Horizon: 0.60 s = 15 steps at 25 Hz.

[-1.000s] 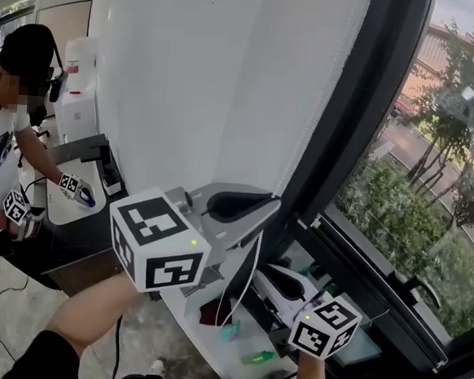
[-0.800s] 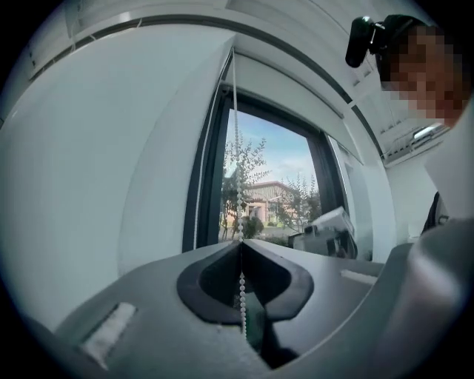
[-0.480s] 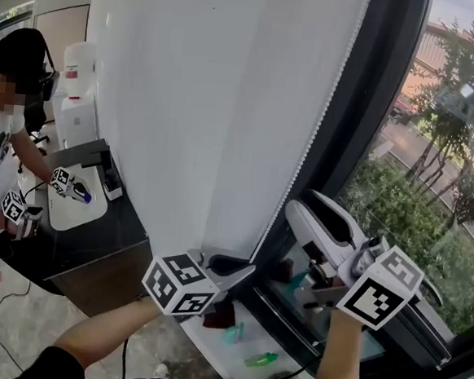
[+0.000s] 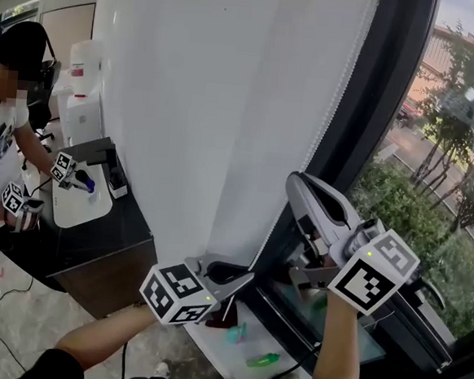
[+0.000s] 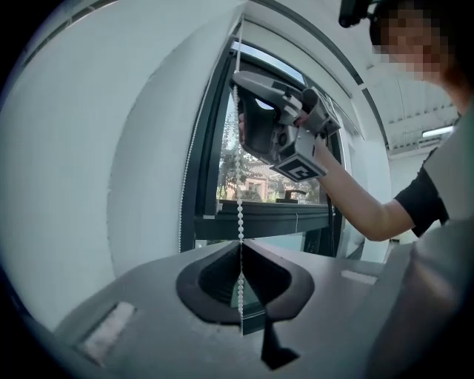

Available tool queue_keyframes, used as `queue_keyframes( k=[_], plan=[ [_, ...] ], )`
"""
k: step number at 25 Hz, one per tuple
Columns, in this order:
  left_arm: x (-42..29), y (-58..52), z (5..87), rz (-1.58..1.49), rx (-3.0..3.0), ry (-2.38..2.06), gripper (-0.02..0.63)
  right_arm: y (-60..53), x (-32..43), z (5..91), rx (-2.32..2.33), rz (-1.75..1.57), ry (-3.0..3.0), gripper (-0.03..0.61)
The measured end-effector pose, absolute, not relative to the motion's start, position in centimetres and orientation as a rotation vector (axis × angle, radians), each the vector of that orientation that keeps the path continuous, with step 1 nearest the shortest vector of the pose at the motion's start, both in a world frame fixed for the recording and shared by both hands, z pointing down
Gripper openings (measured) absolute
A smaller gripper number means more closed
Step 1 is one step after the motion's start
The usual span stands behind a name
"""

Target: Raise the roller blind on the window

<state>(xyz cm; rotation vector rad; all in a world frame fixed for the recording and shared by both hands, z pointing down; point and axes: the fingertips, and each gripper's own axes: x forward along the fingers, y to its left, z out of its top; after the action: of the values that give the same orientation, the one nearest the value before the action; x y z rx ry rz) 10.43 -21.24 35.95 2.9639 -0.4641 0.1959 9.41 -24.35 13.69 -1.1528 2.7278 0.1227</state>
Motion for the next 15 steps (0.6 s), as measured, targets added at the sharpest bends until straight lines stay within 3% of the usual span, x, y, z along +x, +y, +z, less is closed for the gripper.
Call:
queue_keyframes(
  k=[8,15],
  plan=[
    [7.3,-21.7,26.1,-0.235,2.986,-0.636,0.034,-24.0,10.0,17.6,-1.264,0.144,2.708,0.006],
    [6.5,-23.3,24.8,-0.255,2.988,-0.817,0.031,-24.3,10.1,26.9,-1.404,0.0,2.74,0.006]
  ],
)
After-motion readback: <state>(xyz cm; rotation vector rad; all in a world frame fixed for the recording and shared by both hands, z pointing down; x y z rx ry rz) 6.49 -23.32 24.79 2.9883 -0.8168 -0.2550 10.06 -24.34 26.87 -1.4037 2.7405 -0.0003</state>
